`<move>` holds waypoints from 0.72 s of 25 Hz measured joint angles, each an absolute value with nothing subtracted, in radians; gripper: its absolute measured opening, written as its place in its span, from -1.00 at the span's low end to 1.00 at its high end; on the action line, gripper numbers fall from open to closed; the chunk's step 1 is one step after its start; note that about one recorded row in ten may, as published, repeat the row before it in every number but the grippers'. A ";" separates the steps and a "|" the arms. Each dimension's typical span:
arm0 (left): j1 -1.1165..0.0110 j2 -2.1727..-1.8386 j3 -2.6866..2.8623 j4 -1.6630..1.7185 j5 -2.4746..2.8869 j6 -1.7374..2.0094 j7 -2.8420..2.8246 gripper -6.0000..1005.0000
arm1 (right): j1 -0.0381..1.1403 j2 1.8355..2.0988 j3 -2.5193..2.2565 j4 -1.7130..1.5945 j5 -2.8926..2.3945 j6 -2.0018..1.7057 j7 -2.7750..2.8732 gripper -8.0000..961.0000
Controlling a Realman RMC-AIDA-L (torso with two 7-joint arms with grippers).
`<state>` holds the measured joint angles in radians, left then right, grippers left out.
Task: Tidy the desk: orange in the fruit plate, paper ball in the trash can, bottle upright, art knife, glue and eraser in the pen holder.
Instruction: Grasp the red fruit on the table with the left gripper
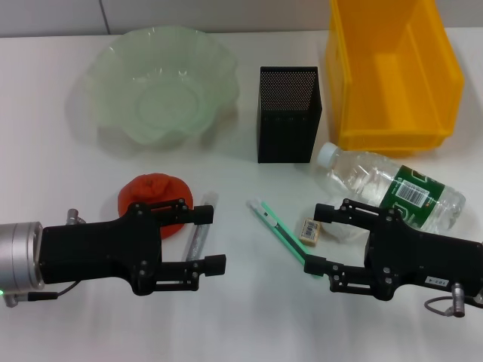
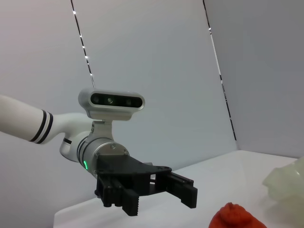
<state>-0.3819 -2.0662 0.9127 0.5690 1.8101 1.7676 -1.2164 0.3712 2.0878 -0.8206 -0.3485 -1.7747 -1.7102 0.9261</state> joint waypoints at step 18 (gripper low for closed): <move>-0.380 -2.066 0.913 0.569 1.810 1.762 -1.216 0.54 | 0.386 2.088 -0.819 -0.314 -1.766 -1.704 0.902 0.64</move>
<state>-0.3799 -2.0663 0.9127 0.5691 1.8100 1.7624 -1.2164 0.3864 2.0878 -0.8190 -0.3136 -1.7657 -1.7039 0.9019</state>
